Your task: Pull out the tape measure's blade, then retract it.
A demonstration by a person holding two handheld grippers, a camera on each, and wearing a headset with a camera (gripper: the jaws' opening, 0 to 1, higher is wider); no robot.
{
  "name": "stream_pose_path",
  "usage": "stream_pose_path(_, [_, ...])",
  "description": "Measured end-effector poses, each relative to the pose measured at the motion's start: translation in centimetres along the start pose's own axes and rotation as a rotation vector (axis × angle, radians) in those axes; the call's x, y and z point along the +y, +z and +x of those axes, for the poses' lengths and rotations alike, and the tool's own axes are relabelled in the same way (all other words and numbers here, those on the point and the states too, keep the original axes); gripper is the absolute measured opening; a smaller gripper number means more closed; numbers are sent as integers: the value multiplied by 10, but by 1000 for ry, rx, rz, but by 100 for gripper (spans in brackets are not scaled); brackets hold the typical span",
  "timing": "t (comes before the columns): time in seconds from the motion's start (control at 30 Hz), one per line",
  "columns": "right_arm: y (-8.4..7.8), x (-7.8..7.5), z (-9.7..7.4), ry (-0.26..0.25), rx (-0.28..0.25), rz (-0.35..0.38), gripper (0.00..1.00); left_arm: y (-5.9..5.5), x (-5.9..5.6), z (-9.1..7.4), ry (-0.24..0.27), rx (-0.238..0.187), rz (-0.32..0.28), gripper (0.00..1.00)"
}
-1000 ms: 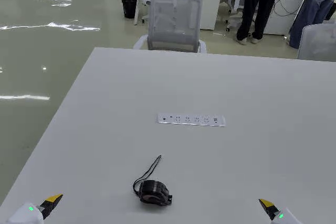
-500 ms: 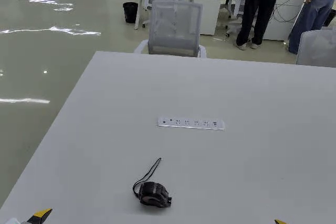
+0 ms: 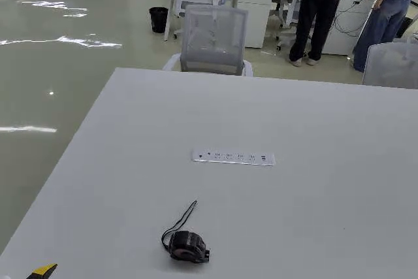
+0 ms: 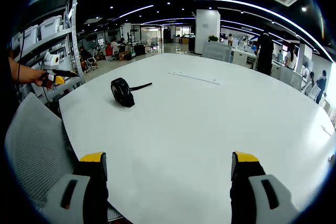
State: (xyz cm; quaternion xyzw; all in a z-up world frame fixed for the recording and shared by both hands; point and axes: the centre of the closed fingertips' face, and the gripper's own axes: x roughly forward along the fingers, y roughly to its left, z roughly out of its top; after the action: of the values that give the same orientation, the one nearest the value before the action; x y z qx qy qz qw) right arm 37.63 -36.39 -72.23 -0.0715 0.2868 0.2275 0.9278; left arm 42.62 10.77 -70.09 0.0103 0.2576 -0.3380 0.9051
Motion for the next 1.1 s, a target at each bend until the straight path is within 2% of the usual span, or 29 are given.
stream_pose_path(0.2, [-8,2,0,6,24,2,100,-2,0,0,-4,8,-1,99])
stream_pose_path(0.67, [-13,4,-1,4,26,1,100,-2,-4,6,-14,6,-8,99])
stream_pose_path(1.1, [-19,6,-1,6,33,11,100,-1,-2,8,-11,4,-14,99])
